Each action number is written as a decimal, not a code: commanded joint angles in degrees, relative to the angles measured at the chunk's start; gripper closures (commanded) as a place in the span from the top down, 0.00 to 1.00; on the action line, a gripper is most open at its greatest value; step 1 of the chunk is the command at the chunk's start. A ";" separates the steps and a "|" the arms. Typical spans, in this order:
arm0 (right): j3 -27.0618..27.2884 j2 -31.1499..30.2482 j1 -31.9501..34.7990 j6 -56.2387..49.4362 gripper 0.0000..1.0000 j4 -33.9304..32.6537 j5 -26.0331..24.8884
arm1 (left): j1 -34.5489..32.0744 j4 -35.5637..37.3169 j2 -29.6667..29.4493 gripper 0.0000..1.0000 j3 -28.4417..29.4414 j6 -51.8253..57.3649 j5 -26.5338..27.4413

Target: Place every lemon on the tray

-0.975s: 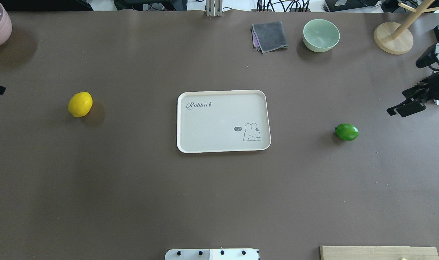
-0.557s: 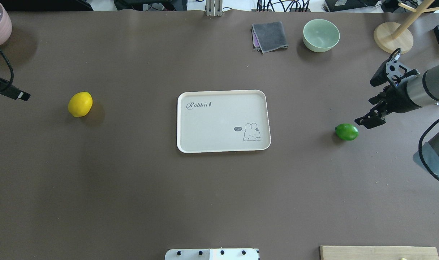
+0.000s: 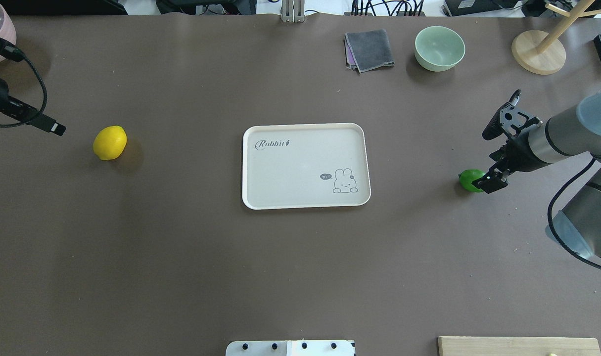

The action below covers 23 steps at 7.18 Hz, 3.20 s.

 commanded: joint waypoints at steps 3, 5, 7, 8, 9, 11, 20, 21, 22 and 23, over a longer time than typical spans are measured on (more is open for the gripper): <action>-2.61 1.70 -1.42 -0.48 0.43 -0.05 0.14 | 2.69 -0.09 -2.14 0.98 4.45 -1.01 1.23; -2.35 1.96 -0.38 -0.39 0.00 -1.01 1.98 | 6.02 -0.53 -3.36 0.98 5.68 -2.95 3.68; -1.12 6.94 3.92 0.22 0.00 -5.72 8.91 | 7.08 -0.71 -6.96 0.98 10.14 -2.95 6.49; -0.85 11.85 4.11 1.61 0.00 -11.07 9.20 | 7.26 -0.71 -8.11 0.98 11.56 -2.95 7.90; -0.85 17.03 3.25 7.89 0.00 -14.34 9.20 | 8.22 -0.71 -8.56 0.98 12.18 -3.04 8.17; -1.37 21.20 -1.66 18.02 0.00 -14.55 6.23 | 9.80 -0.79 -9.00 0.98 12.28 -5.57 9.49; -12.54 32.99 -11.62 36.34 0.20 -13.85 -7.76 | 20.34 1.84 -27.77 0.00 10.69 -37.35 11.67; -12.45 32.99 -12.05 41.30 0.98 -13.59 -9.33 | 23.67 1.84 -29.98 0.00 11.83 -40.28 15.17; -11.93 32.82 -12.32 43.18 1.00 -13.15 -11.61 | 25.53 1.84 -33.05 0.00 13.49 -43.00 17.47; -10.70 32.03 -11.36 43.03 1.00 -12.80 -11.02 | 26.24 1.75 -34.47 0.00 14.90 -43.99 17.49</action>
